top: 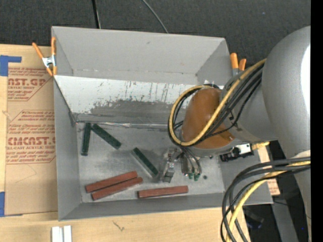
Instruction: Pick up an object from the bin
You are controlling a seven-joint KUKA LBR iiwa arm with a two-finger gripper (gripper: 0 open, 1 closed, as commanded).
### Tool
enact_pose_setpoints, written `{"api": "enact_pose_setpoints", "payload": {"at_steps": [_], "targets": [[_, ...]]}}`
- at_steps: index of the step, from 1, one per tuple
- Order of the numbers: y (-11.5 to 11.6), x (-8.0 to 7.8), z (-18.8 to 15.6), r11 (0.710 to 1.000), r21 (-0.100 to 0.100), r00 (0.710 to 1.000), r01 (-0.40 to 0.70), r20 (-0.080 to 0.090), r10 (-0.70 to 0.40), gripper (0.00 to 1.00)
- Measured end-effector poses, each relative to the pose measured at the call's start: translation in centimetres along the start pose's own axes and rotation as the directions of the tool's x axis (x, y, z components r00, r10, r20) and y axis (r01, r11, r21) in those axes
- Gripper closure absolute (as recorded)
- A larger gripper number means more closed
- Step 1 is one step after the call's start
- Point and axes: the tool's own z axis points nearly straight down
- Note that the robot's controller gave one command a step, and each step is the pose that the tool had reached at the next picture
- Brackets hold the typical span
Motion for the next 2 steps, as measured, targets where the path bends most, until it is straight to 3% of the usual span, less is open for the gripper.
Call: {"api": "enact_pose_setpoints", "payload": {"at_steps": [1,2], "targets": [[-0.02,-0.02,-0.01,1.000,0.001,1.000,-0.001,0.001,0.001,0.00],[-0.03,-0.03,-0.01,1.000,0.001,1.000,-0.001,0.001,0.001,0.00]]}}
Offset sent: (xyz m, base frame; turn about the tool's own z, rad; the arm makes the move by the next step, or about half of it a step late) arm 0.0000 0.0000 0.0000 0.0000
